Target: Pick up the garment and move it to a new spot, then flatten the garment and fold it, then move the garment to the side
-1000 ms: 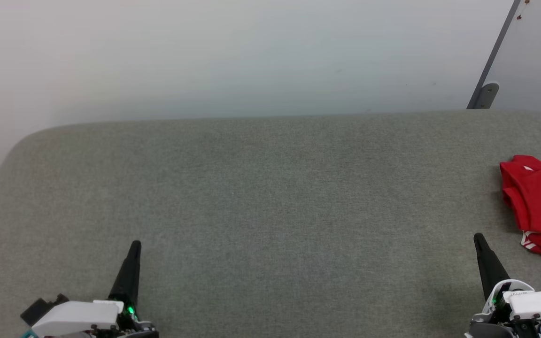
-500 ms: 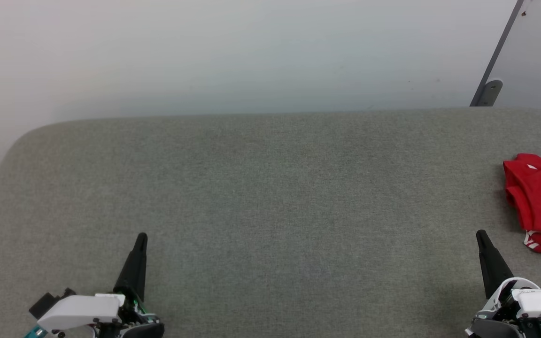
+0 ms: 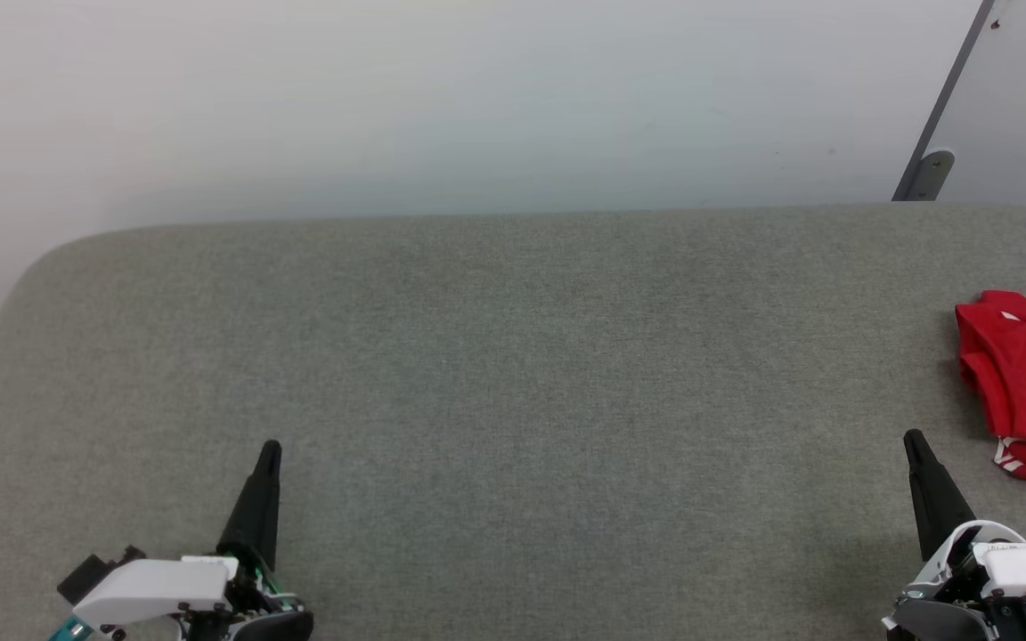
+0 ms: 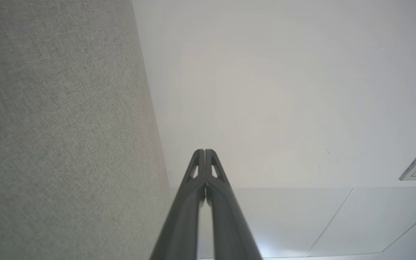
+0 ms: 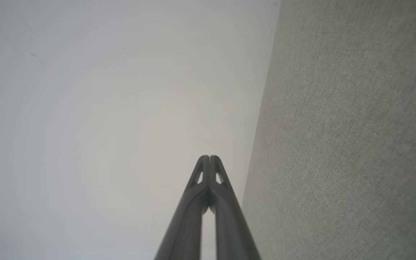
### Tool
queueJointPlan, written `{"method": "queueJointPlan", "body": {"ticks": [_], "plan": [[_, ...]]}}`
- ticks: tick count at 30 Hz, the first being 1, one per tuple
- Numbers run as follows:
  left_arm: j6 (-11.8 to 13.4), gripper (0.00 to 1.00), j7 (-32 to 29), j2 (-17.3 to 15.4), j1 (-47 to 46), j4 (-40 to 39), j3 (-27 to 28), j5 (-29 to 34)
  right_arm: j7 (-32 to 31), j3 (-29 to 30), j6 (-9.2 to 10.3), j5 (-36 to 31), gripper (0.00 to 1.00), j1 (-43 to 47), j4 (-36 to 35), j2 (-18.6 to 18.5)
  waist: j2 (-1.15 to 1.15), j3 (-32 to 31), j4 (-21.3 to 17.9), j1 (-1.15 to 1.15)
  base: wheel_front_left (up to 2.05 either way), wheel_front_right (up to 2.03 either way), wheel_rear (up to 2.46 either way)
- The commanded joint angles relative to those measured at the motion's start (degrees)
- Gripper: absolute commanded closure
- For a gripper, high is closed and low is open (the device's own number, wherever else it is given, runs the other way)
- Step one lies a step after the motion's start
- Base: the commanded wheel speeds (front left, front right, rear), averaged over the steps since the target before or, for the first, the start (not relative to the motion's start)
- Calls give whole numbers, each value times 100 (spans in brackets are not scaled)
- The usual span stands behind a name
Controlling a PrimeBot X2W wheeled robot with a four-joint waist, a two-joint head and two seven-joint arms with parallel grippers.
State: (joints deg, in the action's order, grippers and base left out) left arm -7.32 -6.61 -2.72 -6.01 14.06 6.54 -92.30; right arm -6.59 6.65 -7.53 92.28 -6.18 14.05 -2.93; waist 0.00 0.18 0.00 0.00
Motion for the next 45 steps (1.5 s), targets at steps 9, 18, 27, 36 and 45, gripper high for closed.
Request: {"method": "queueJointPlan", "body": {"ticks": [9,18,27,36,45], "plan": [[-30,100,-16,-4,-62,7,13,-11,-11,-4,8,23,100,-11,-13,19,0,0,0,0,0,0,0],[-30,100,-16,-4,-62,7,12,-11,-11,-4,8,24,100,-11,-13,19,0,0,0,0,0,0,0],[-30,100,-15,-4,-61,7,12,-12,-11,-5,8,24,100,-11,-13,19,0,0,0,0,0,0,0],[-30,100,-14,-4,-61,6,10,-13,-10,-5,8,24,100,-11,-13,19,0,0,0,0,0,0,0],[-30,100,-13,-4,-61,6,9,-14,-10,-6,8,25,100,-11,-13,19,0,0,0,0,0,0,0]]}}
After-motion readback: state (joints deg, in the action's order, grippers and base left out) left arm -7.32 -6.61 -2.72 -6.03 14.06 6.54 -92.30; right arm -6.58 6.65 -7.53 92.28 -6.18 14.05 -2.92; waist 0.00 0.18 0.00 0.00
